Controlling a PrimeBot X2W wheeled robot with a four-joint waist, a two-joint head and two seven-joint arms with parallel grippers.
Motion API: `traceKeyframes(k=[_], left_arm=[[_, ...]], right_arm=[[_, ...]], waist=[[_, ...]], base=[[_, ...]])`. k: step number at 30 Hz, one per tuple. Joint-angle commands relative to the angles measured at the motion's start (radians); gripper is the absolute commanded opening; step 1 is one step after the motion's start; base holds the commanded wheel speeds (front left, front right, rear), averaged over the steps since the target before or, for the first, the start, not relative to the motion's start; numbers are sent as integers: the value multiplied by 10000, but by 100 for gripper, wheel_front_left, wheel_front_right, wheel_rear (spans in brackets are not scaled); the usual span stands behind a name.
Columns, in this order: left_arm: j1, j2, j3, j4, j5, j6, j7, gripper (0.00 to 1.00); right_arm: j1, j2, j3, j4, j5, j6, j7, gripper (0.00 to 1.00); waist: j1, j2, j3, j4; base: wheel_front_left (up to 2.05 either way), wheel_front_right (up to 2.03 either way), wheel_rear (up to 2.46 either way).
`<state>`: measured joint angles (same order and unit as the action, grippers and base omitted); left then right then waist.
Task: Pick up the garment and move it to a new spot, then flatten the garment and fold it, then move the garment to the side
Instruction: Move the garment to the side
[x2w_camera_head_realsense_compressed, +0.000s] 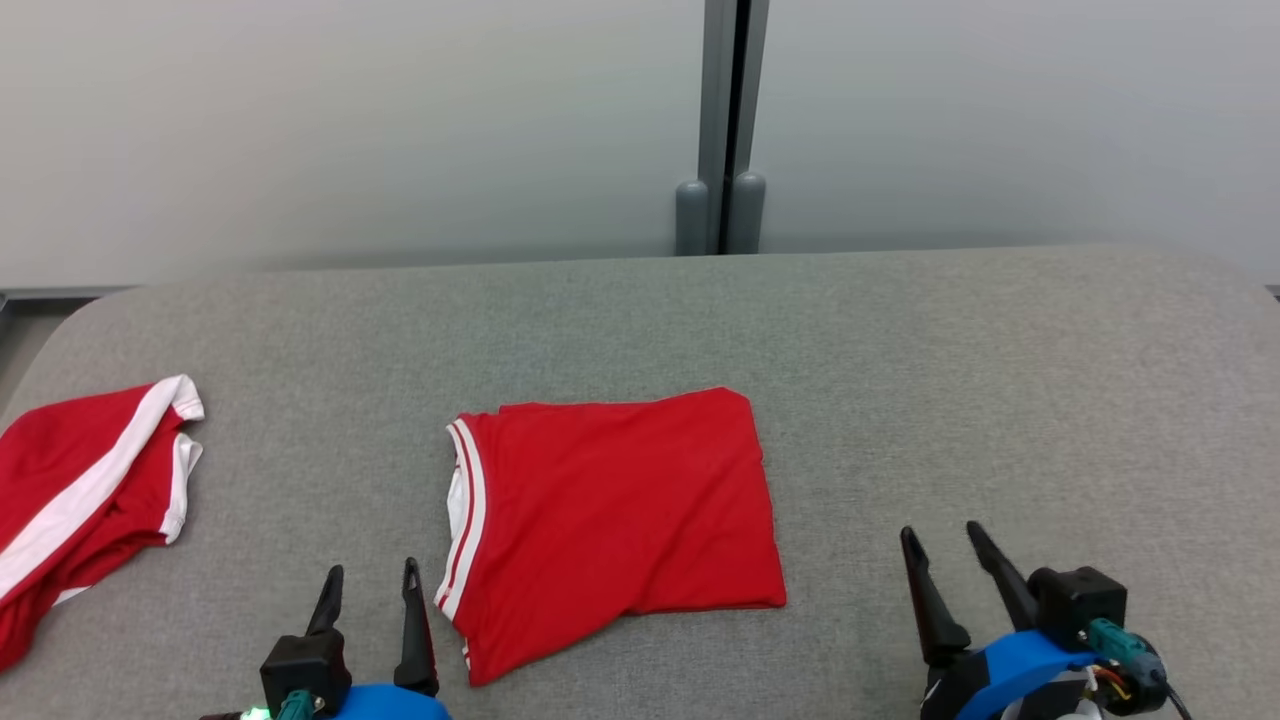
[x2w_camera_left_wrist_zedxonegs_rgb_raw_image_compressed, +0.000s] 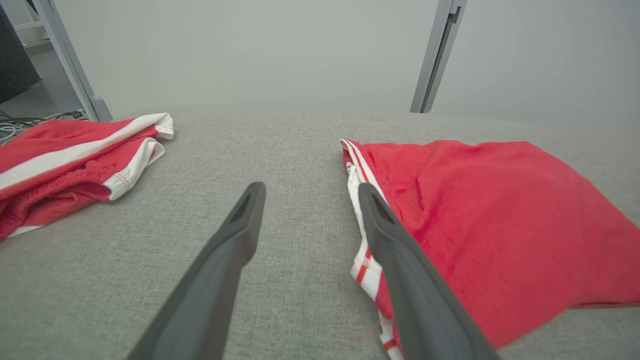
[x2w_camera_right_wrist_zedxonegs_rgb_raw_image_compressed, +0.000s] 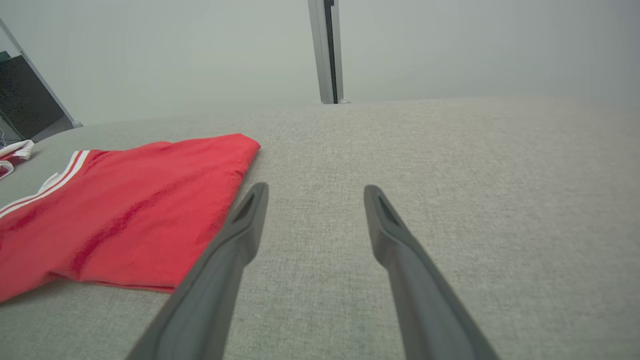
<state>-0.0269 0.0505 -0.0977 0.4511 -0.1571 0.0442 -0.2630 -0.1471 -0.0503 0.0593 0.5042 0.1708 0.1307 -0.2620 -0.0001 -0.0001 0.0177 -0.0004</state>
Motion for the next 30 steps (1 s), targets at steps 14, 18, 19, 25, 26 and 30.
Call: traceKeyframes(k=[14, 18, 19, 25, 26, 30], left_arm=[[-839, -5, -1045, -116, -228, 24, -24, 100], [-925, -5, -1178, -132, -282, 89, -24, 100], [-960, -5, -1215, -139, -306, 82, -24, 100], [-1086, -6, -1276, -186, -381, 183, -24, 100], [-1102, -5, -1271, -188, -402, 177, -24, 100], [-1170, -5, -1293, -231, -442, 239, -24, 100]], right_arm=[[-2302, -23, 520, 1892, 503, 1, -43, 100], [-2804, -27, 476, 2728, 627, 1, -43, 100], [-2918, -24, 491, 2916, 613, 1, -45, 100], [-3313, -24, 979, 3848, 1030, 1, -17, 50], [-3335, -23, 1042, 3925, 1073, 1, -16, 0], [-3418, -36, 910, 3590, 1122, -1, -25, 0]], waist=[[1, 1, 1512, 1848], [1, 1, 1719, 2145], [1, 1, 1760, 2203], [1, 1, 1927, 2300], [1, 1, 1943, 2282], [1, 1, 1965, 2066]], base=[[0, 0, 0], [0, 0, 0], [0, 0, 0], [0, 0, 0], [0, 0, 0], [0, 0, 0]])
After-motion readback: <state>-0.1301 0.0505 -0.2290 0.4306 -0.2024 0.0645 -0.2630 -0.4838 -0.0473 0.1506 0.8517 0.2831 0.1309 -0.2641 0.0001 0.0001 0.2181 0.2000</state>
